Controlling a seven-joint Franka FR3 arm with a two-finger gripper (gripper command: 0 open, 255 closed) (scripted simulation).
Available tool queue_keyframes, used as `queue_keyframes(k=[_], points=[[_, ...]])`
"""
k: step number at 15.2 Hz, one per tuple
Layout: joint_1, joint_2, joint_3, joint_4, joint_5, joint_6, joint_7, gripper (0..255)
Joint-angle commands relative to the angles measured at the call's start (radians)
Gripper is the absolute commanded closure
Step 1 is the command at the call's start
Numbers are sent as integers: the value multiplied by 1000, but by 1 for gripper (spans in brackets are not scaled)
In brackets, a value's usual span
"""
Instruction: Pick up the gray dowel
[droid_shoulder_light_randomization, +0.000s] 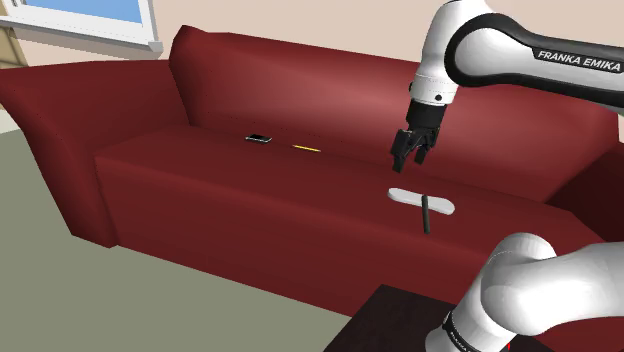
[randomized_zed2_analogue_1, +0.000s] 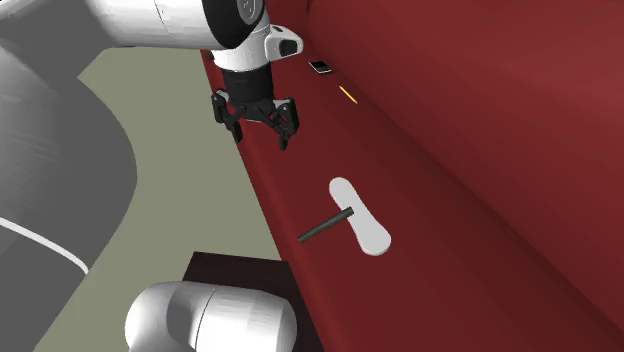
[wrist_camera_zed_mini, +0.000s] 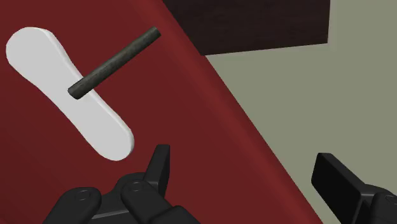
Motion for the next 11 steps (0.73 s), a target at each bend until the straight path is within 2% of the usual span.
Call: queue_keyframes(k=[1, 11], points=[[0, 0, 0, 0, 0, 0, 0, 0], [-247, -167, -40, -339, -85, 277, 312, 0]])
